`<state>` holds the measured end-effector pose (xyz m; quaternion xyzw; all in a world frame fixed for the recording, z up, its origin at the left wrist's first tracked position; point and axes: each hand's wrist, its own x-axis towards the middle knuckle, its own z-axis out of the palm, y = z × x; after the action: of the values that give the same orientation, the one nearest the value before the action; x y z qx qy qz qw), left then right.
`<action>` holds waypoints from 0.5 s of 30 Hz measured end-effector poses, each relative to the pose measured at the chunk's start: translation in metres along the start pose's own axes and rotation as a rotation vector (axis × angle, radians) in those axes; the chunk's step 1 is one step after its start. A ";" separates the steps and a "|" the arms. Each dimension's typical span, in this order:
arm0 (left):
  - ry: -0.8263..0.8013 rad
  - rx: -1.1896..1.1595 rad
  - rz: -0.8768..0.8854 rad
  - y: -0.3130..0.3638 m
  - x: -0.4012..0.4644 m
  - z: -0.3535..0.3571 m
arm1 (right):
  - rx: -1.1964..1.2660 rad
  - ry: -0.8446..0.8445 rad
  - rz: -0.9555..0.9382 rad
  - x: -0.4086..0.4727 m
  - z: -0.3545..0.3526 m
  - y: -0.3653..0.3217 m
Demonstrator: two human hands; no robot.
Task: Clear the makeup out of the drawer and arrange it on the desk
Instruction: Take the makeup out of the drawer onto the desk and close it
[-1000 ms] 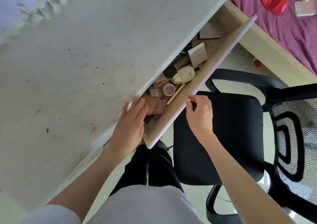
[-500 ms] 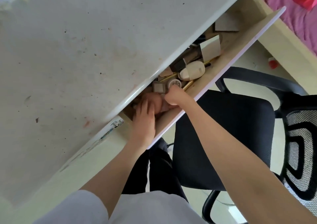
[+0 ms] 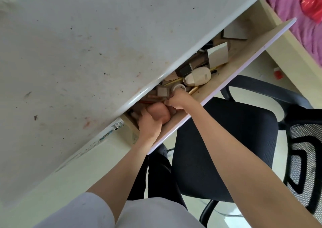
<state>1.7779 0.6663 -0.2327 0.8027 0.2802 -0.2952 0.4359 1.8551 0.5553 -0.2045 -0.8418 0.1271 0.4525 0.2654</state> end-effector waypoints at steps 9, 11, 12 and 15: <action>-0.159 -0.057 0.236 0.029 -0.039 -0.034 | 0.199 0.287 -0.205 -0.054 -0.015 0.018; -0.164 -0.109 0.304 0.033 -0.045 -0.055 | 0.384 0.338 -0.219 -0.067 -0.020 0.014; -0.142 -0.162 0.310 0.034 -0.047 -0.067 | 0.463 0.380 -0.223 -0.071 -0.022 0.008; -0.005 -0.296 0.261 0.032 -0.044 -0.109 | 0.603 0.457 -0.260 -0.072 -0.023 -0.021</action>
<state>1.7956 0.7375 -0.1353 0.7586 0.2130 -0.1937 0.5845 1.8404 0.5579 -0.1275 -0.8142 0.2024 0.1588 0.5205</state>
